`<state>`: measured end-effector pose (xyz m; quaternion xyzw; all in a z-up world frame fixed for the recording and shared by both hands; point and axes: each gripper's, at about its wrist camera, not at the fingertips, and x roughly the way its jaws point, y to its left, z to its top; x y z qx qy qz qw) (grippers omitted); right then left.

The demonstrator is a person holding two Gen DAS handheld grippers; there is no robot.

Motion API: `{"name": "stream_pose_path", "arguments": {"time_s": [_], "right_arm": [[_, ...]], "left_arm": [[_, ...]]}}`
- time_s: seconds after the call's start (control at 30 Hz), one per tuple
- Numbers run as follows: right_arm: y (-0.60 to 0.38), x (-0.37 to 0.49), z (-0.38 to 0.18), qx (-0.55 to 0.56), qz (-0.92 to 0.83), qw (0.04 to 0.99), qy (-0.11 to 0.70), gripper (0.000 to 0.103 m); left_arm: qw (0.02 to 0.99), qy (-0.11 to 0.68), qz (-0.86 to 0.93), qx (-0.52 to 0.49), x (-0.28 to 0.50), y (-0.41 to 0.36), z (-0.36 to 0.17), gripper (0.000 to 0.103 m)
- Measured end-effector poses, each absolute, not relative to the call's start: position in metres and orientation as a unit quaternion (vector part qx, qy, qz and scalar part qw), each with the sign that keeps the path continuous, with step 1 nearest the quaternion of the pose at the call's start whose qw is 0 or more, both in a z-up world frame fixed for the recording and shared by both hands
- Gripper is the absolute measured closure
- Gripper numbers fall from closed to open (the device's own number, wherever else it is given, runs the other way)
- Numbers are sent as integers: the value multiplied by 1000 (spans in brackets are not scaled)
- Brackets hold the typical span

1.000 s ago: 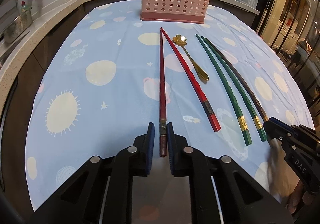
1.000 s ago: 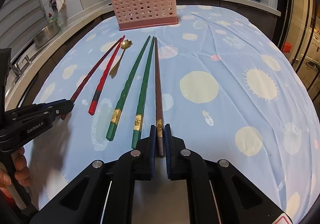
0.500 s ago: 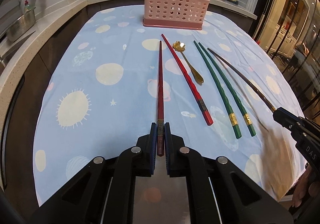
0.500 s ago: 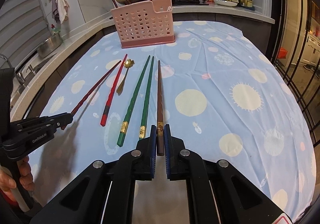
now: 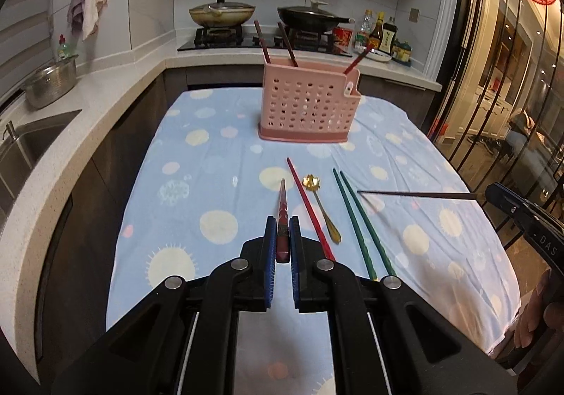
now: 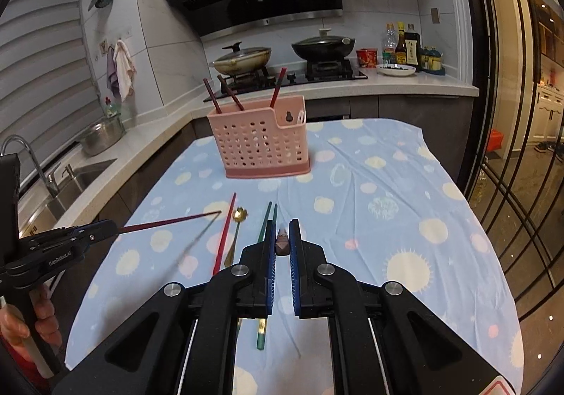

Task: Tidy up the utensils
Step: 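Lift the dark red chopstick with the left tool while the right tool carries the brown chopstick into the holder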

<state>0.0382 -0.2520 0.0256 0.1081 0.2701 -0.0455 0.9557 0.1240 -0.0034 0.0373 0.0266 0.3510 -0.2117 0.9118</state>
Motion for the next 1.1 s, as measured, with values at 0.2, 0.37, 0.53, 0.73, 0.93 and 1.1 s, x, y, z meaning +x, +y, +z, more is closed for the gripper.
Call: {"name": "stream_pose_path", "arguments": {"time_s": [0.2,0.37,0.53,0.73,0.93,1.1], "right_arm": [[-264,53,55,109,-51,965,233,96],[-271,70,73,111,-43,969,217,96],[-276,94,96,98,-43,975,197,96],[-289,118,123,103,-43,979,168,96],[-300,150,163,108,-42,985,129,96],[-306,186,187,101,-55,987,115,96]], "left_arm": [[928,311,-203,21,145,-3,73,96],[936,291,-199,21,165,-7,94,96],[940,272,-204,24,186,-17,117,96],[946,248,-209,25,203,-24,141,96],[954,205,-217,25,224,-40,182,96],[958,181,-223,15,257,-52,216,96]]}}
